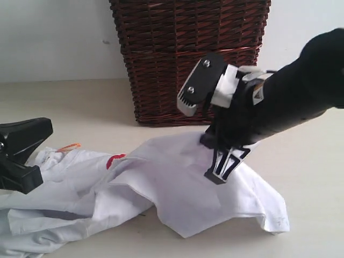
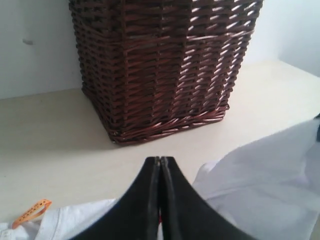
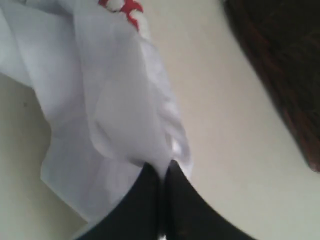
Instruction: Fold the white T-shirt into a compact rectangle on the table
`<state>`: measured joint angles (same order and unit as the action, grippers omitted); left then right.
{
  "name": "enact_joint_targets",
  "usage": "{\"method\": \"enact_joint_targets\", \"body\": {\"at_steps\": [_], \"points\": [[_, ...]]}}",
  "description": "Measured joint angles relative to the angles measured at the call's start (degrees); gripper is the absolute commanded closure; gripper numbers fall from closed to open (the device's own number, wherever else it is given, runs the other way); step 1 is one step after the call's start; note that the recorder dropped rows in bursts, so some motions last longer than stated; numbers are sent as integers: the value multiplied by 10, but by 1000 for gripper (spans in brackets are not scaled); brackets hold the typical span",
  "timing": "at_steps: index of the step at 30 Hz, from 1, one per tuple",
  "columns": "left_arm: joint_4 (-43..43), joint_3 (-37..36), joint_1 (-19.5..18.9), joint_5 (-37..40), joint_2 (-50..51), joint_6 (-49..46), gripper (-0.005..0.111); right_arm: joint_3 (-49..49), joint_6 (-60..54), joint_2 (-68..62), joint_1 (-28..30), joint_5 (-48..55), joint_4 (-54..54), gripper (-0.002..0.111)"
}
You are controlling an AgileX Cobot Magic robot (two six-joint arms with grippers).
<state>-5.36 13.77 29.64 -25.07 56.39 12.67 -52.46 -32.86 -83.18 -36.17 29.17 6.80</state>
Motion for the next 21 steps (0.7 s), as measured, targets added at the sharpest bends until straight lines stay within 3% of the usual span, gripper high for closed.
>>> {"method": "enact_joint_targets", "body": {"at_steps": [4,9,18,21], "points": [[-1,0,0,0,29,-1,107,0,103,57,0,0,-119,108],[-13,0,0,0,48,0,107,0,321,85,8,1,-316,108],[-109,0,0,-3,48,72,107,0,642,32,81,17,-542,94],[-134,0,0,-3,48,92,107,0,716,-2,116,23,-592,82]]}}
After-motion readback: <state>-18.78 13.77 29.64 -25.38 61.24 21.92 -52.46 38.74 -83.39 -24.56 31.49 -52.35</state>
